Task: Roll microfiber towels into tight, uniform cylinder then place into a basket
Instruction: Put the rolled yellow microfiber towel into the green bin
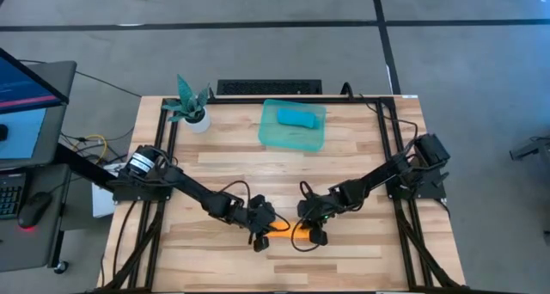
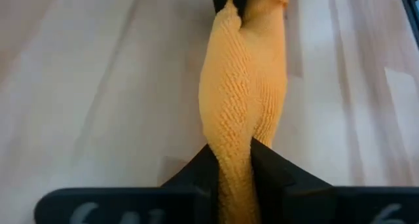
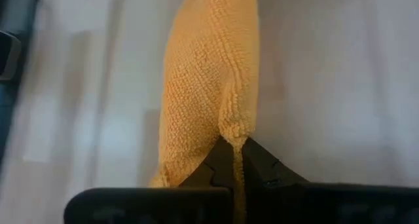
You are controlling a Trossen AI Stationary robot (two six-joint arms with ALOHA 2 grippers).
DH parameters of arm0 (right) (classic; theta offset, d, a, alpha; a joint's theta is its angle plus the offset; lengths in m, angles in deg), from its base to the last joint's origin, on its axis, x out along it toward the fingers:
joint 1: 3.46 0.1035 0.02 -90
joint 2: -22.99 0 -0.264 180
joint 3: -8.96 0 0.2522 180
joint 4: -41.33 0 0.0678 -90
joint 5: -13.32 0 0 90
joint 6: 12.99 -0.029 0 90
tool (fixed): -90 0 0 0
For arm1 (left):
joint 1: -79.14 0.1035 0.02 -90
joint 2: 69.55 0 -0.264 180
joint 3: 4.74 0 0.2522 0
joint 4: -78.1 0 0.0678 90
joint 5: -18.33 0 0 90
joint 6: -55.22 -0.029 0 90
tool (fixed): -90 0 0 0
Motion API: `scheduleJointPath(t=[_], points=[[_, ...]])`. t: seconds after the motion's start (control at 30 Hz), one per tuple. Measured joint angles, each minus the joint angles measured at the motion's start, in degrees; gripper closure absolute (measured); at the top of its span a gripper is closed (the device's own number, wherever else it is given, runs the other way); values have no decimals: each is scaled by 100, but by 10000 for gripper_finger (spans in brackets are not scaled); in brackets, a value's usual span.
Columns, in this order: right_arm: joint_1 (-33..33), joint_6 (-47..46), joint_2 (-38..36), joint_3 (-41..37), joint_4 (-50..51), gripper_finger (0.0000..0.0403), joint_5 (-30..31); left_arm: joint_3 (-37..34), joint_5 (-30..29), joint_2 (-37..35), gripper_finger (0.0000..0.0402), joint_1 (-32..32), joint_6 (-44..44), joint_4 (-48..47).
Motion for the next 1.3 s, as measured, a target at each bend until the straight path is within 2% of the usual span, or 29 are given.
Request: scheduleJointPath(t=[0.13,0.3,0.4,0.57,0.8,1.07,1.17,1.3], points=[[-50,292,-392,-6,550,384,380,2,8,-107,365,257,-342,-66],[-273,692,-842,3,1264,384,957,63,46,-496,381,698,-896,-548],[-522,1088,-1103,4,1524,382,1087,224,182,-664,380,1019,-1243,-942],[-1312,1562,-1725,-1,1984,387,1065,720,396,-858,375,1689,-1939,-1780],[-2679,2141,-2530,62,2375,386,1078,1792,389,-901,378,2857,-2619,-2846],[-3883,3060,-2388,596,2317,382,1083,2183,221,-905,378,3783,-3132,-2836],[-4152,3292,-2150,840,2307,386,1083,2188,-45,-816,377,3966,-3303,-2792],[-4352,3553,-1776,975,2308,388,1082,2186,-66,-524,378,4181,-3557,-2703]])
